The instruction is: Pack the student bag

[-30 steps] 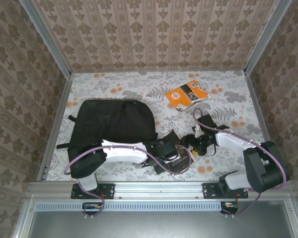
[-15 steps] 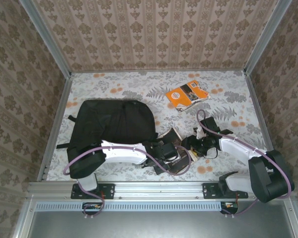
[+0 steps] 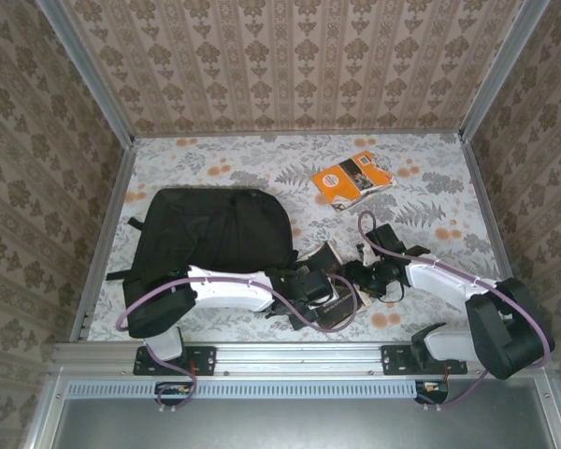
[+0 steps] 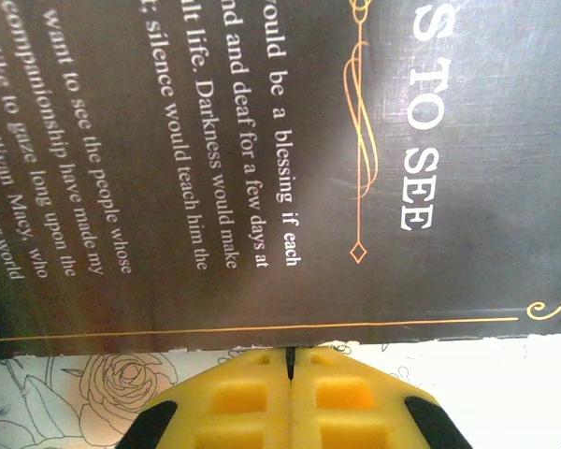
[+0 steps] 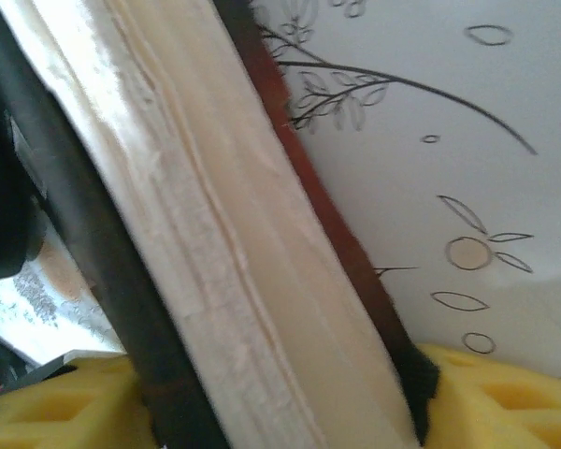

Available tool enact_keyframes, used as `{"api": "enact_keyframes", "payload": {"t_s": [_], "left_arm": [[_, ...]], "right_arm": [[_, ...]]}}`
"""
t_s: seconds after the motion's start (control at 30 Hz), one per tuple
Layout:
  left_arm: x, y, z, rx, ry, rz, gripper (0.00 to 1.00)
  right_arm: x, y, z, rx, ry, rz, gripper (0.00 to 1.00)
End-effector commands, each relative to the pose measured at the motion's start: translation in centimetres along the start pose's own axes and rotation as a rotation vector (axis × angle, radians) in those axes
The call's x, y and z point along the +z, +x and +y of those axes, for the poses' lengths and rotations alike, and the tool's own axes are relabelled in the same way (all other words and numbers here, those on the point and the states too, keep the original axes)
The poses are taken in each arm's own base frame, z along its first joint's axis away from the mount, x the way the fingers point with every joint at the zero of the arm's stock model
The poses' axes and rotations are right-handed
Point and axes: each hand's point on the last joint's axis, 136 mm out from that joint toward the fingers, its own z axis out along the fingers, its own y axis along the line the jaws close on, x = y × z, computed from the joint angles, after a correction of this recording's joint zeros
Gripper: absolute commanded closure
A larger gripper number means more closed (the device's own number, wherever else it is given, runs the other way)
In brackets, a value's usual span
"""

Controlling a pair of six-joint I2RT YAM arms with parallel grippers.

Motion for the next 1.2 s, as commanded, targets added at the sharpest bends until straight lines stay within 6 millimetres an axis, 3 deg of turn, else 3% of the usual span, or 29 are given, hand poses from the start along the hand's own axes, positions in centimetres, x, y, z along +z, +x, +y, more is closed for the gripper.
{"api": "enact_keyframes", "payload": {"t_s": [0.0,0.27,0.67,0.83,0.97,1.17], "left_arm": [[1.5,1.1,0.4,-0.016,-0.022,0.018,1.00],[1.6,1.5,0.5,-0.022,-0.026,0.025,1.00],[1.8,1.6,0.5,-0.028,-0.027,0.034,1.00],[1.3,1.4,0.8,-0.033,-0.035,0.028,1.00],[-0.8,0.1,1.1,-0.075,-0.024,-0.024,1.00],[-7.8,-3.2,1.9,-0.164,0.004,-0.181,0.86]], "right_arm": [[-0.3,1.4,0.6,-0.008,-0.005,0.054,0.38],[-2.0,0.5,1.4,-0.031,0.005,0.000,0.39],[-2.9,0.3,2.6,-0.032,-0.055,-0.035,0.79],[-3.6,0.2,3.0,-0.041,-0.073,-0.048,0.86],[-5.0,-0.3,3.5,-0.041,-0.095,-0.087,0.89],[-8.5,-0.8,4.3,-0.003,-0.145,-0.151,1.00]]}}
